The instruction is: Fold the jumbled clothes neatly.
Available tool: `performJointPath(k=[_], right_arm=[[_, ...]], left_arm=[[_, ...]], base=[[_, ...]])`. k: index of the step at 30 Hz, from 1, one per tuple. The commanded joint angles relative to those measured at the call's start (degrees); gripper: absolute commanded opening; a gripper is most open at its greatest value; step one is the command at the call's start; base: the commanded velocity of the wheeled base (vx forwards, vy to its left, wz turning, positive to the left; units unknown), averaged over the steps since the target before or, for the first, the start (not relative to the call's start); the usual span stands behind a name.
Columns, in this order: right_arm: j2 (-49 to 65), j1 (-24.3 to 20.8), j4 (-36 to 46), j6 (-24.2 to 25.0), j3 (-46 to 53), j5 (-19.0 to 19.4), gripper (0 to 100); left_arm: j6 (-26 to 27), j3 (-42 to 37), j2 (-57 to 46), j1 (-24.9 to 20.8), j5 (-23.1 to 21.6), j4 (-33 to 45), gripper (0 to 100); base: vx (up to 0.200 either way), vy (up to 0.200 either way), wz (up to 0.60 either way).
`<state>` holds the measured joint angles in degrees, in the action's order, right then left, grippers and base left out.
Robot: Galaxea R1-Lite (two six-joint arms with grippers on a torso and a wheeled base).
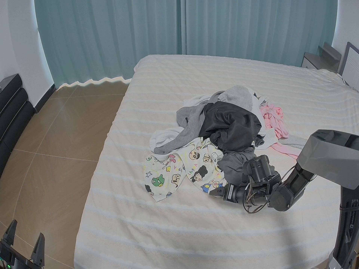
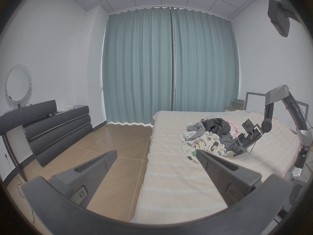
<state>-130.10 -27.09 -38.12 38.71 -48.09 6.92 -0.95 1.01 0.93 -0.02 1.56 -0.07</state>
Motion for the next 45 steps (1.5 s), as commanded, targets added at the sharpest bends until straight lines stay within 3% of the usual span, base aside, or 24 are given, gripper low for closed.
performJointPath(k=[1, 17, 26, 27, 39, 45], right_arm=[[-0.95, 0.46, -0.64, -0.03, -1.92, 0.02, 100], [-4.81, 1.16, -0.46, -0.74, -6.58, -4.38, 100], [-6.75, 0.63, -0.55, -0.56, -9.74, -4.73, 100], [-6.84, 0.63, -0.46, -0.56, -9.74, -4.73, 0], [-5.96, -0.51, -0.29, -0.65, -8.95, -4.46, 0], [5.47, -1.21, -0.20, -0.12, -1.57, -1.39, 0]], left_arm=[[-0.02, -0.92, -0.93, 0.02, 0.02, -0.01, 100], [-0.02, -0.92, -0.93, 0.02, 0.02, -0.01, 100], [-0.02, -0.92, -0.93, 0.02, 0.02, -0.01, 100], [-0.02, -0.92, -0.93, 0.02, 0.02, -0.01, 100], [-0.02, -0.92, -0.93, 0.02, 0.02, -0.01, 100], [-0.02, -0.92, -0.93, 0.02, 0.02, -0.01, 100]], base=[[0.000, 0.000, 0.00], [0.000, 0.000, 0.00], [0.000, 0.000, 0.00], [0.000, 0.000, 0.00], [0.000, 0.000, 0.00], [0.000, 0.000, 0.00]])
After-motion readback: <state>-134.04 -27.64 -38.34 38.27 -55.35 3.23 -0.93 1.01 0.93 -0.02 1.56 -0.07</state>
